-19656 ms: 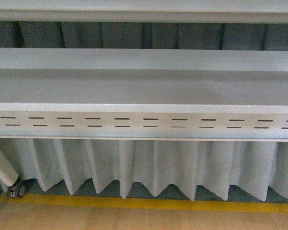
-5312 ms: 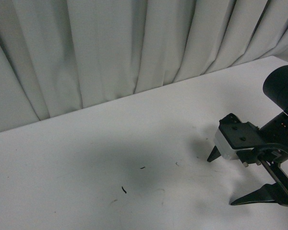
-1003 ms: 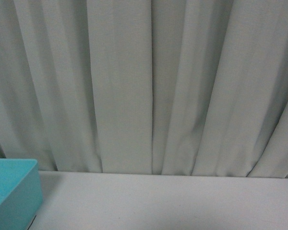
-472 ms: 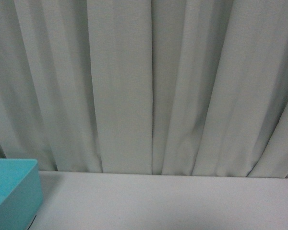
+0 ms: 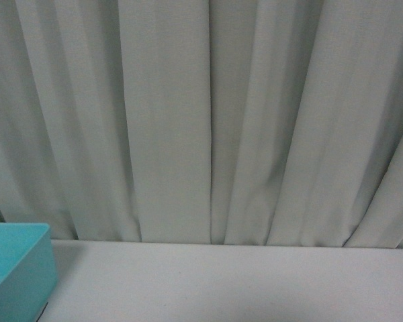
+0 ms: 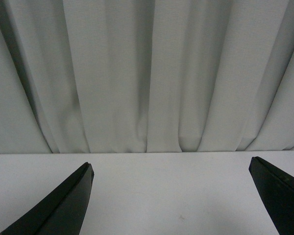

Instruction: Wind up and store yellow beetle toy

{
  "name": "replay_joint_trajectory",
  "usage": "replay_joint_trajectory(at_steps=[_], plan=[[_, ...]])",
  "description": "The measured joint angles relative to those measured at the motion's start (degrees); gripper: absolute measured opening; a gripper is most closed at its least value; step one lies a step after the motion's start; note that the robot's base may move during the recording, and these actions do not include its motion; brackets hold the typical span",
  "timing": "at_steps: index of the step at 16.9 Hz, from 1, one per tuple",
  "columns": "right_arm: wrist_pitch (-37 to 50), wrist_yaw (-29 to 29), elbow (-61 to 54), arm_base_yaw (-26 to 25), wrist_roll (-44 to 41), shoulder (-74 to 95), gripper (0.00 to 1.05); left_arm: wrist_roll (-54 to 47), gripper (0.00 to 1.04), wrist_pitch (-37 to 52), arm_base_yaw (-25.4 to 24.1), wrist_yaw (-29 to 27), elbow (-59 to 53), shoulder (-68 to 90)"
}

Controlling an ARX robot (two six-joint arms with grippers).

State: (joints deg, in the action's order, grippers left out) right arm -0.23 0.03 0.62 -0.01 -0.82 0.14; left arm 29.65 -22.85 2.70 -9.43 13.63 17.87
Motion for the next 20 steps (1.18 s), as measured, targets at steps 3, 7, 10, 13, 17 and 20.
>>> replay_joint_trajectory(at_steps=[3, 7, 10, 13, 17, 20], plan=[[0.0, 0.0, 0.0, 0.0, 0.0, 0.0, 0.98, 7.5, 0.98, 11.3, -9.3, 7.9, 7.0, 11.1], [0.0, 0.0, 0.0, 0.0, 0.0, 0.0, 0.98, -10.9, 0.98, 24.8, -8.7, 12.4, 21.1, 36.3], [0.0, 0.0, 0.0, 0.0, 0.0, 0.0, 0.98, -30.2, 0.98, 22.1, -5.5, 14.6, 31.6, 52.3], [0.0, 0.0, 0.0, 0.0, 0.0, 0.0, 0.98, -55.8, 0.98, 12.9, -3.9, 15.0, 39.4, 63.5], [0.0, 0.0, 0.0, 0.0, 0.0, 0.0, 0.98, -84.2, 0.98, -3.6, 0.1, 14.3, 44.9, 71.0], [0.0, 0.0, 0.0, 0.0, 0.0, 0.0, 0.98, -96.3, 0.98, -10.7, 2.5, 10.9, 47.0, 76.7]])
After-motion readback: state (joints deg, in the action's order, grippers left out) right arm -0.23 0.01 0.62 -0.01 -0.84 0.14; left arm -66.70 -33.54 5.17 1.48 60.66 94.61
